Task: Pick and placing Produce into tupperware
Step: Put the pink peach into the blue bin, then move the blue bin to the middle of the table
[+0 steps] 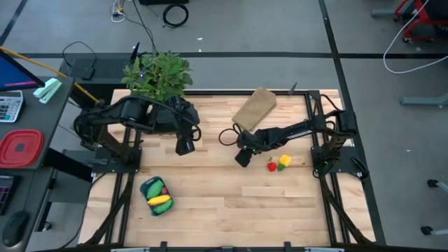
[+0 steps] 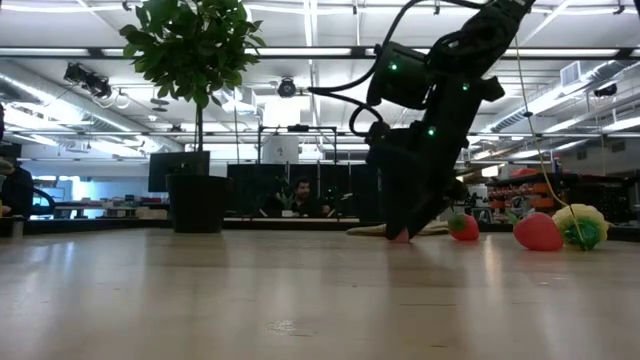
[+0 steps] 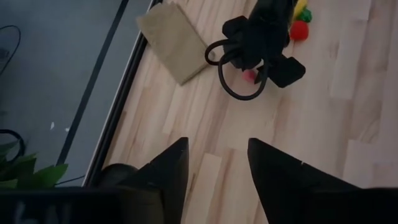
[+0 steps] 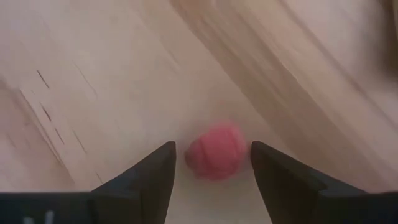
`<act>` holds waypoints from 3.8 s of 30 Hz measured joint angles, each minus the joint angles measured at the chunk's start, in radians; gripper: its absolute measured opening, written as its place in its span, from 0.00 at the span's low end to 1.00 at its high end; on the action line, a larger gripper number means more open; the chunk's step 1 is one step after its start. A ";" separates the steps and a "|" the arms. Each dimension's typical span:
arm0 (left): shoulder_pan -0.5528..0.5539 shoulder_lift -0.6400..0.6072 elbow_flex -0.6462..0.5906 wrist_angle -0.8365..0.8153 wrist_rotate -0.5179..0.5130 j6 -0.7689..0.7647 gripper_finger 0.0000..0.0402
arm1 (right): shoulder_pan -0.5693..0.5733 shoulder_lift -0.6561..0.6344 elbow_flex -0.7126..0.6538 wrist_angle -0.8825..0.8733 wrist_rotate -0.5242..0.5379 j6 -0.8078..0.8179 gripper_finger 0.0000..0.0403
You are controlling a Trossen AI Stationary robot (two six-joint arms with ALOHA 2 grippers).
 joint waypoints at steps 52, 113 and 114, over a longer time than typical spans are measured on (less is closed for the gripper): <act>-0.003 -0.042 0.242 0.194 -0.135 0.081 0.19 | 0.286 0.591 1.025 0.325 -0.318 -0.323 0.16; -0.003 -0.041 0.241 0.165 -0.129 0.022 0.19 | 0.326 0.846 1.215 0.422 -0.154 -0.488 0.48; -0.003 -0.041 0.241 0.149 -0.118 0.002 0.19 | 0.326 0.840 1.215 0.413 -0.154 -0.483 0.47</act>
